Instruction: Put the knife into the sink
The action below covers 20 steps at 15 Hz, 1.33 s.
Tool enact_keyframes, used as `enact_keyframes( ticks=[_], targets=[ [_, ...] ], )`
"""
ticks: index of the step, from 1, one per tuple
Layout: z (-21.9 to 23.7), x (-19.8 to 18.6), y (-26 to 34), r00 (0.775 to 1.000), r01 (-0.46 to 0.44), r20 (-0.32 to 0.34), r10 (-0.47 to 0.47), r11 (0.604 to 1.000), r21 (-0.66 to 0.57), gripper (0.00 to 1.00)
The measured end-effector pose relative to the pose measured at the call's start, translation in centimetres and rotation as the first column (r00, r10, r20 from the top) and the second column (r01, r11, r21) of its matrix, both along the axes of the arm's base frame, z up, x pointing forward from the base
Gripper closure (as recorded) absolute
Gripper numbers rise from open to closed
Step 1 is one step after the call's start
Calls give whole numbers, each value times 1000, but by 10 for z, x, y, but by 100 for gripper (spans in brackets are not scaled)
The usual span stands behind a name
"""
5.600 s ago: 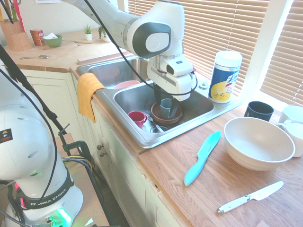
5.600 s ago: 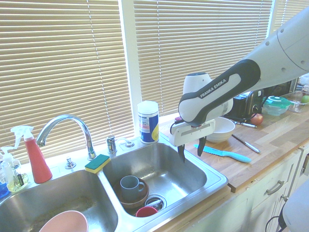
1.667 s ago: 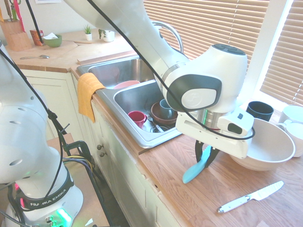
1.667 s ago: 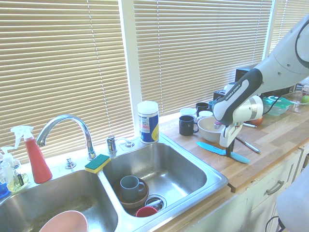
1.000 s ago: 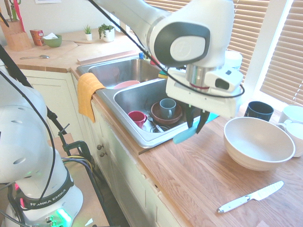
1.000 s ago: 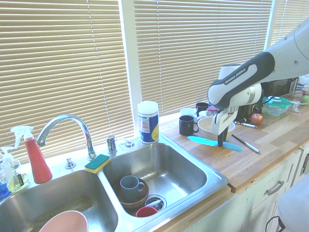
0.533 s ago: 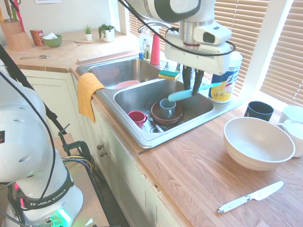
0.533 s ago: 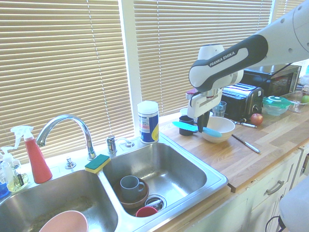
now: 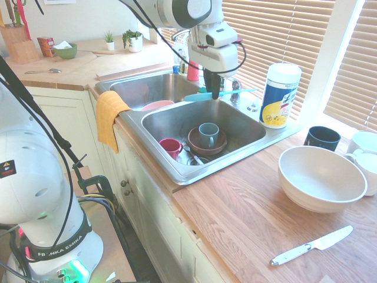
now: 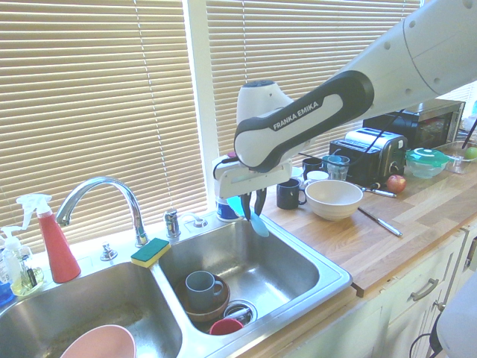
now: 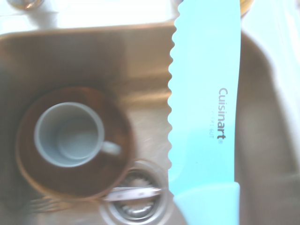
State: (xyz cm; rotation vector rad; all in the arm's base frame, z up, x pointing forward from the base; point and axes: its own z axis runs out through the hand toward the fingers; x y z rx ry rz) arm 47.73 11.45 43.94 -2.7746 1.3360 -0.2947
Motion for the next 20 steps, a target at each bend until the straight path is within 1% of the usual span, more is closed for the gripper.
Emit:
enact_keyframes(
  ticks=[2, 4, 10, 16, 20],
  targets=[
    [-30, -1, 17, 1000, 7, -1, -7, 1000, 20, 100],
    [-63, -1, 23, 1000, -6, -1, 6, 999, 32, 100],
    [-162, 11, -6, 999, 7, -43, -4, 998, 56, 100],
    [-231, 27, -37, 996, 12, -84, -6, 998, 60, 100],
    [-262, 34, -35, 993, 4, -121, 4, 997, 71, 100]
  ],
)
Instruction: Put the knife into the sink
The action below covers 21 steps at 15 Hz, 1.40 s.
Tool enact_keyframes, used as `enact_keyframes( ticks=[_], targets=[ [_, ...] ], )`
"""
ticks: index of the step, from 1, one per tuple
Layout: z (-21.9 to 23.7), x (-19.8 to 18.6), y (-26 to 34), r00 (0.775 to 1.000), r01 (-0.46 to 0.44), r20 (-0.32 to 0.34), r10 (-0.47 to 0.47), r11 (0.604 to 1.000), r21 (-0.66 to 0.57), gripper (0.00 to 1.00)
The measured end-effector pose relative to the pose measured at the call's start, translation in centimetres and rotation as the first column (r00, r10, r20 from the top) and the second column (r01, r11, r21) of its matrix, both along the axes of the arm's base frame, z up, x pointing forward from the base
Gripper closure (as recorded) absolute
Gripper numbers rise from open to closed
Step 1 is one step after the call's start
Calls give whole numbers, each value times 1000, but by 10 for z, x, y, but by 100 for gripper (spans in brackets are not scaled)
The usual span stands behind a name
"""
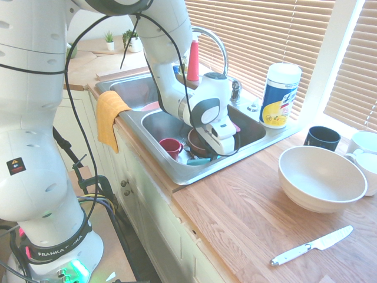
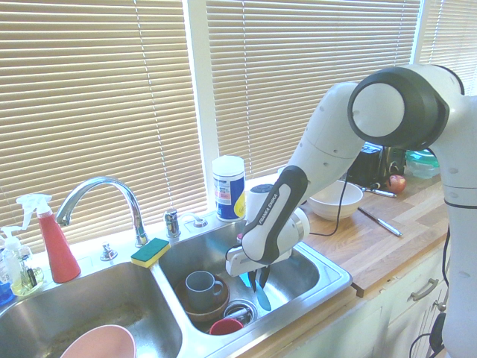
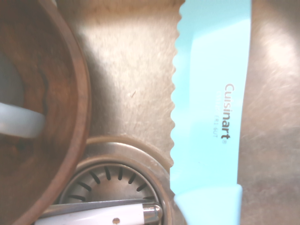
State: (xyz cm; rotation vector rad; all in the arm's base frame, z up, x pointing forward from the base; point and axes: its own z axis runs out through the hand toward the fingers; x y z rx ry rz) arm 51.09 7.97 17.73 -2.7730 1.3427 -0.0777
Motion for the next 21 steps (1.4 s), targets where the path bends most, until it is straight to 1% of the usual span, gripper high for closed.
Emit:
enact_keyframes(
  ticks=[2, 3, 12, 17, 19, 21],
  targets=[
    [-4, 0, 1, 1000, 4, 0, -4, 1000, 3, 100],
    [-5, 0, 2, 1000, 6, 0, -6, 1000, 7, 0],
    [-10, -5, 9, 1000, -3, -9, 3, 1000, 21, 0],
    [-11, -8, 11, 1000, -2, -1, 2, 1000, 19, 0],
    [5, -5, 11, 1000, -15, 27, 14, 1000, 11, 0],
    [44, -5, 18, 997, -66, 41, 67, 998, -12, 0]
  ],
)
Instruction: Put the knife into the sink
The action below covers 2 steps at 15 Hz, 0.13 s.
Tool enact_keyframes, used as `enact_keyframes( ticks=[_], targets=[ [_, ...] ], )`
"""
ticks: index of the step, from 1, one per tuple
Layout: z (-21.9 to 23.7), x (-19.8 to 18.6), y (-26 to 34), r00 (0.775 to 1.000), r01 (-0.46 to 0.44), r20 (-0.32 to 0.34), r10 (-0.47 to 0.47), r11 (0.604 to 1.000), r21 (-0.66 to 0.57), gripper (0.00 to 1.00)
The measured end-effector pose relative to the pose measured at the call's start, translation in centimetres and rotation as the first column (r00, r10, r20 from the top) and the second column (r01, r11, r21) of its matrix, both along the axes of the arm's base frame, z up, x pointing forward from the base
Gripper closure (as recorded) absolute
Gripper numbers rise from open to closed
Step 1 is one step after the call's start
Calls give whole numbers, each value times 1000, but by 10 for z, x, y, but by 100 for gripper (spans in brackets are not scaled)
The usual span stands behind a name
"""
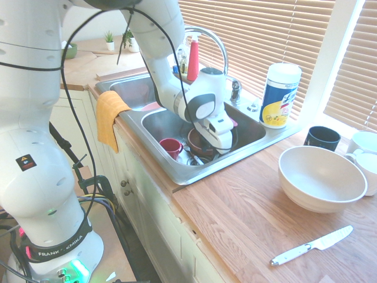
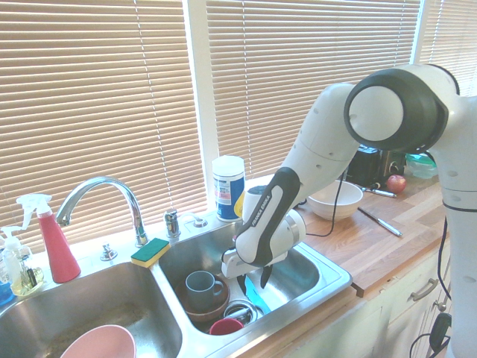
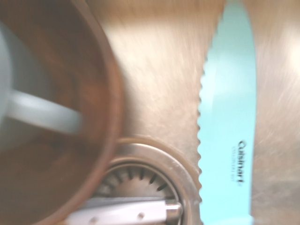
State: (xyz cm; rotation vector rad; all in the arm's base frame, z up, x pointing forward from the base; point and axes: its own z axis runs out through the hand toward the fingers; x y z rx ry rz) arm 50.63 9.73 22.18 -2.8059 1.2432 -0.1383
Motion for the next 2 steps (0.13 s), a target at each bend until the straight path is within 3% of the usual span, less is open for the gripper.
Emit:
enact_keyframes(
  ticks=[2],
  targets=[
    [57, -2, 5, 999, -39, 15, 40, 999, -31, 0]
  ],
)
